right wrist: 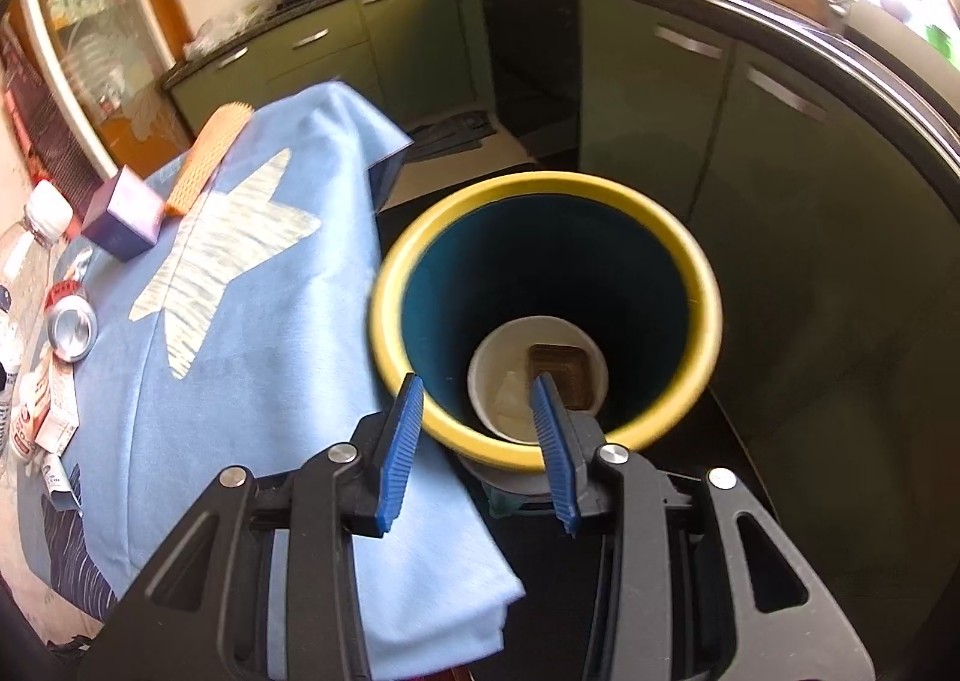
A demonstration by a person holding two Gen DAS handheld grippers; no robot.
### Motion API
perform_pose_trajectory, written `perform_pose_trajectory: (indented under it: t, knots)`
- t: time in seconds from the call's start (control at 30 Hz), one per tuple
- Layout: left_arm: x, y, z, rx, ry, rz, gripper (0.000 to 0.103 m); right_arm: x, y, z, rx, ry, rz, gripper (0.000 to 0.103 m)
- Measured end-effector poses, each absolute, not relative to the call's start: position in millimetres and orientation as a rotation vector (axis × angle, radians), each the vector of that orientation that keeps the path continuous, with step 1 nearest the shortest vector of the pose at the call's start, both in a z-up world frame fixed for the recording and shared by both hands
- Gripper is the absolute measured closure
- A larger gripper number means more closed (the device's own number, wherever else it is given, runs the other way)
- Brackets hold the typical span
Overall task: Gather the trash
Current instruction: 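Carry the water bottle over the bin and open the left tool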
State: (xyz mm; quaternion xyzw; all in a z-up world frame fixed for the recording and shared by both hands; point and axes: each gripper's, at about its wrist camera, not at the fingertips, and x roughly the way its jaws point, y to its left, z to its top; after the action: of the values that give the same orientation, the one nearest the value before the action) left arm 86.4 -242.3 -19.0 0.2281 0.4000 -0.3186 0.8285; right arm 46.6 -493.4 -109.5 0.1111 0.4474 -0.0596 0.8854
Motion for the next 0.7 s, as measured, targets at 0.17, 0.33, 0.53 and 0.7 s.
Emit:
perform_pose_trajectory:
  t: [0.17,0.33,0.53,0.7]
  knots:
    - [90,-294,-15,0.525,0.837,-0.754,0.035,24,-525,-108,0.286,0.902,-0.189,0.067]
    - [105,-363,-24,0.552,0.884,-0.859,0.035,3,-555,-113,0.347,0.886,-0.243,0.067]
    - [135,-439,-45,0.573,0.947,-0.935,0.035,-13,-581,-126,0.402,0.896,-0.287,0.067]
    - [162,-490,-62,0.584,0.952,-0.925,0.034,-20,-594,-137,0.437,0.908,-0.307,0.066]
